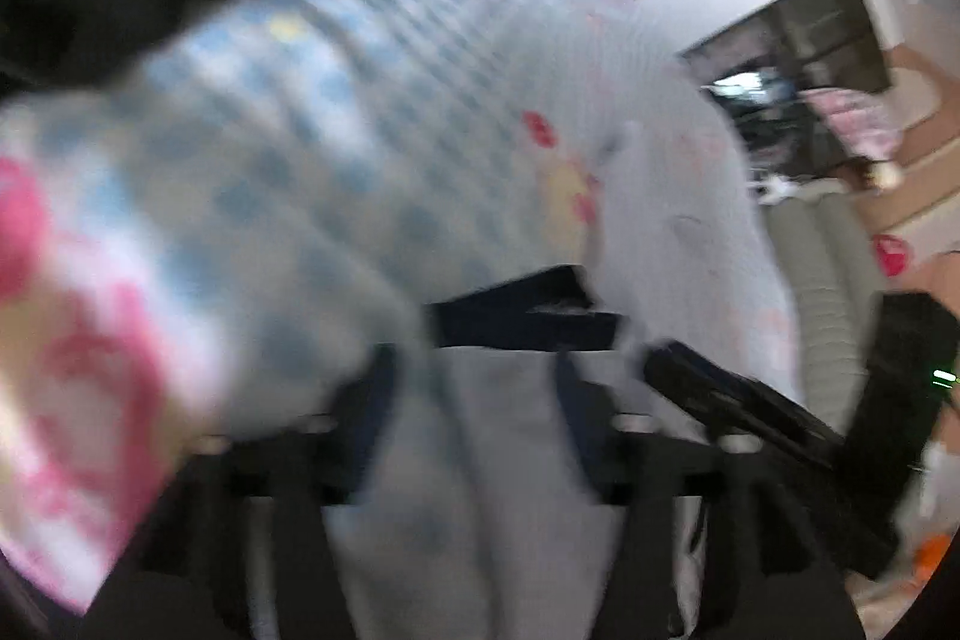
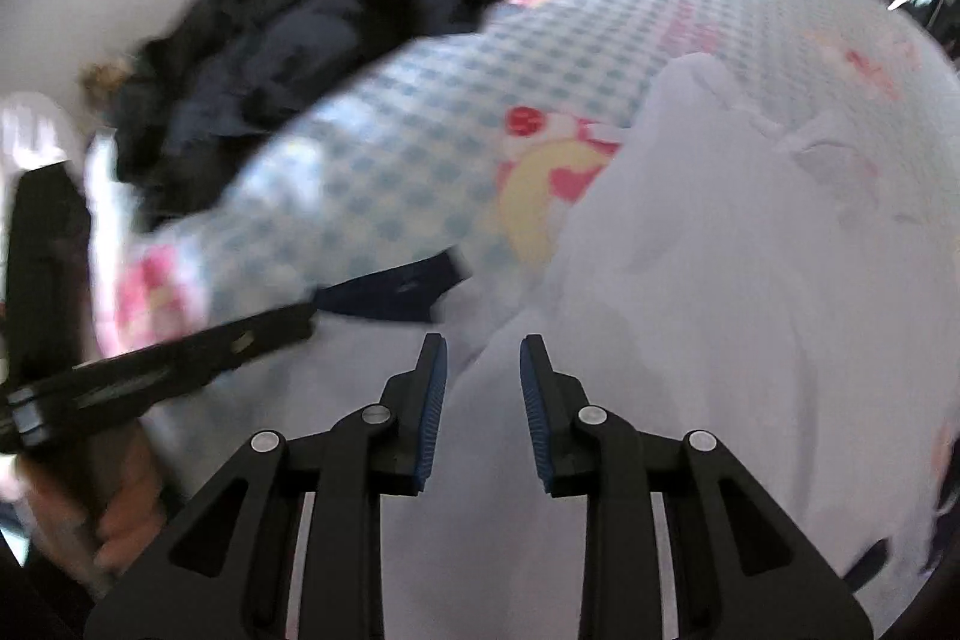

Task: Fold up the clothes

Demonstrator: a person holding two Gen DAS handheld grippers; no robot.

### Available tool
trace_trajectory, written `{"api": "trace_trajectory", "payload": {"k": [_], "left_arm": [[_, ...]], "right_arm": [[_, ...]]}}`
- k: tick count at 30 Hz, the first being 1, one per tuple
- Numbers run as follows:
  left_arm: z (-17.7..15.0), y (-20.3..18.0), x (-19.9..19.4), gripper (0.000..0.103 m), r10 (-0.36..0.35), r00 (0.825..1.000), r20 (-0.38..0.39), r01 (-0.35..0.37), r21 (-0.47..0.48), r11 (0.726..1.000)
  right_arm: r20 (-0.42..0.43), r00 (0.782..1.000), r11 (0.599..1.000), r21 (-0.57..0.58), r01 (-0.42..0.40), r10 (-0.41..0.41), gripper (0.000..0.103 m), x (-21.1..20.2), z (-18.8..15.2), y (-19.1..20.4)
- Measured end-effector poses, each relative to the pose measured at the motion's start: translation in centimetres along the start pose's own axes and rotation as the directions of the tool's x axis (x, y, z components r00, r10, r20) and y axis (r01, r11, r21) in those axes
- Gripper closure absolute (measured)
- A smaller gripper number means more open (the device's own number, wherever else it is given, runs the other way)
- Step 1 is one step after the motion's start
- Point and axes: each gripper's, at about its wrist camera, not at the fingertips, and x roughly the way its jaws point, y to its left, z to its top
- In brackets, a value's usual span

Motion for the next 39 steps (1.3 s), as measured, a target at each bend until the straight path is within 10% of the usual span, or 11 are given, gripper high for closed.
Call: {"api": "trace_trajectory", "payload": {"k": [6, 10, 14, 23, 31, 36, 39], "left_arm": [[0.0, -1.1, 1.7, 0.049, 0.033, 0.999, -0.016, -0.031, 0.075, 0.997], [0.3, -0.7, 2.3, 0.091, 0.022, 0.999, -0.029, -0.020, 0.051, 0.999], [0.2, -0.7, 2.4, 0.098, 0.040, 0.999, -0.016, -0.039, 0.042, 0.998], [0.3, 0.1, 1.8, 0.098, 0.078, 0.997, 0.024, -0.078, 0.001, 0.997], [0.4, 0.1, 1.4, 0.093, 0.063, 0.997, 0.033, -0.063, -0.004, 0.998], [0.3, 0.0, 2.0, 0.092, 0.095, 0.995, 0.012, -0.095, 0.009, 0.995], [0.2, -0.3, 2.0, 0.092, 0.123, 0.992, 0.026, -0.124, 0.033, 0.992]], "right_arm": [[-0.052, 0.997, 0.989, -0.133, -0.066, 0.060, 0.077, 2.0, -0.3, 1.3], [-0.100, 0.991, 0.967, -0.227, -0.113, 0.092, 0.077, 3.8, -0.7, 3.2], [-0.121, 0.989, 0.970, -0.217, -0.109, 0.084, 0.078, 5.5, -0.7, 3.3], [0.015, 0.989, 0.982, -0.117, 0.151, -0.150, 0.097, 3.9, -0.6, -1.6], [0.016, 0.989, 0.987, -0.062, -0.149, 0.150, 0.081, 0.8, 0.0, -0.9], [-0.087, 0.991, 0.982, -0.153, -0.114, 0.101, 0.080, 4.8, 0.6, 1.5], [-0.091, 0.992, 0.983, -0.152, -0.099, 0.086, 0.098, 5.9, 0.8, 1.1]]}}
